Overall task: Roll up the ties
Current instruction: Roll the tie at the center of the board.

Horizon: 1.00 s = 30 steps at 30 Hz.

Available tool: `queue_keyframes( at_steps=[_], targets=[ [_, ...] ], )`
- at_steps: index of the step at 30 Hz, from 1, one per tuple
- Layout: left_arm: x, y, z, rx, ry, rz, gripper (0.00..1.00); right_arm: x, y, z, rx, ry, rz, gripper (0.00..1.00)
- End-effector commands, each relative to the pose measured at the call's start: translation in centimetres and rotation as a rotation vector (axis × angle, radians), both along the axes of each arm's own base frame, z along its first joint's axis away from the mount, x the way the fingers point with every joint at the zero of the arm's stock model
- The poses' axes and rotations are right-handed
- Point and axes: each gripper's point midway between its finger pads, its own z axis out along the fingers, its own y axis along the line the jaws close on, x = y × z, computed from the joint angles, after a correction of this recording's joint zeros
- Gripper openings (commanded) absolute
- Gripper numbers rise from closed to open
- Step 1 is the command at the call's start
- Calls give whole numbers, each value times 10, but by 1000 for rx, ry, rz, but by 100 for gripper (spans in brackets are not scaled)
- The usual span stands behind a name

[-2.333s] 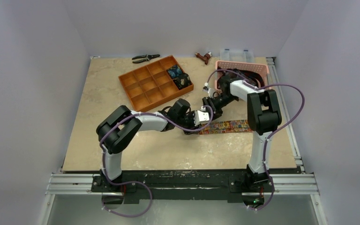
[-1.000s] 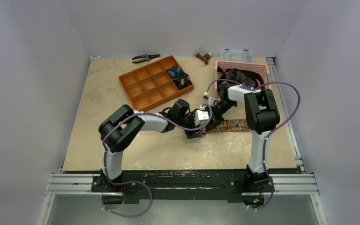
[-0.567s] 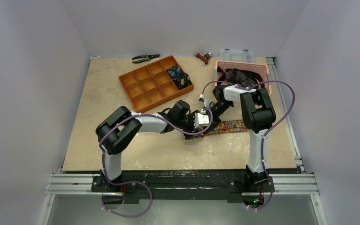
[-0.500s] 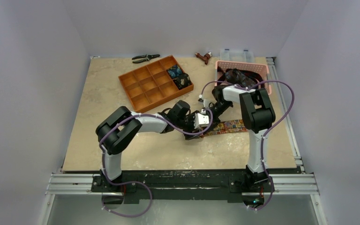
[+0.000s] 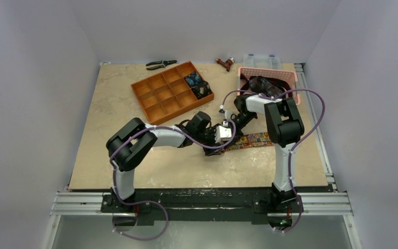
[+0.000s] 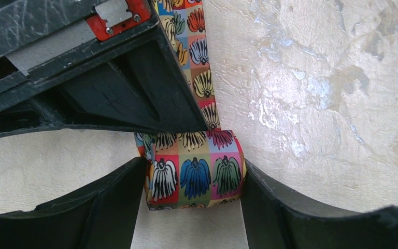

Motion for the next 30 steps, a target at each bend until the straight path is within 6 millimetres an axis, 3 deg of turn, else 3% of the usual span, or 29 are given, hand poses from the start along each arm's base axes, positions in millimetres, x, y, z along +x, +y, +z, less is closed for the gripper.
queue_keyframes(
  at_steps=[1, 3, 7, 11, 16, 19, 23, 25, 30],
  targets=[
    [-6, -18, 18, -78, 27, -33, 65, 11, -11, -44, -112, -99, 53, 0],
    [-4, -21, 18, -75, 23, -24, 63, 12, -11, -44, -113, -99, 49, 0],
    [7, -22, 12, -50, 21, 28, 49, 13, -10, -41, -109, -105, 49, 0],
    [10, -10, -1, 5, 89, 93, 27, 10, -4, -31, -62, -101, 43, 0],
    [-2, 12, -14, 65, 110, 95, 10, 15, 0, 9, 52, -124, 22, 4],
    [-8, 24, -23, 102, 112, 97, 7, 25, -1, 43, 125, -171, 9, 14],
    [-11, 31, -32, 133, 119, 89, 6, 30, 0, 67, 175, -195, -15, 17],
    [-9, 31, -34, 140, 118, 97, 6, 32, -2, 60, 151, -190, -36, 17],
    [-2, 28, -30, 132, 155, 157, 5, 28, -19, 16, 12, -162, -41, 15]
  ],
)
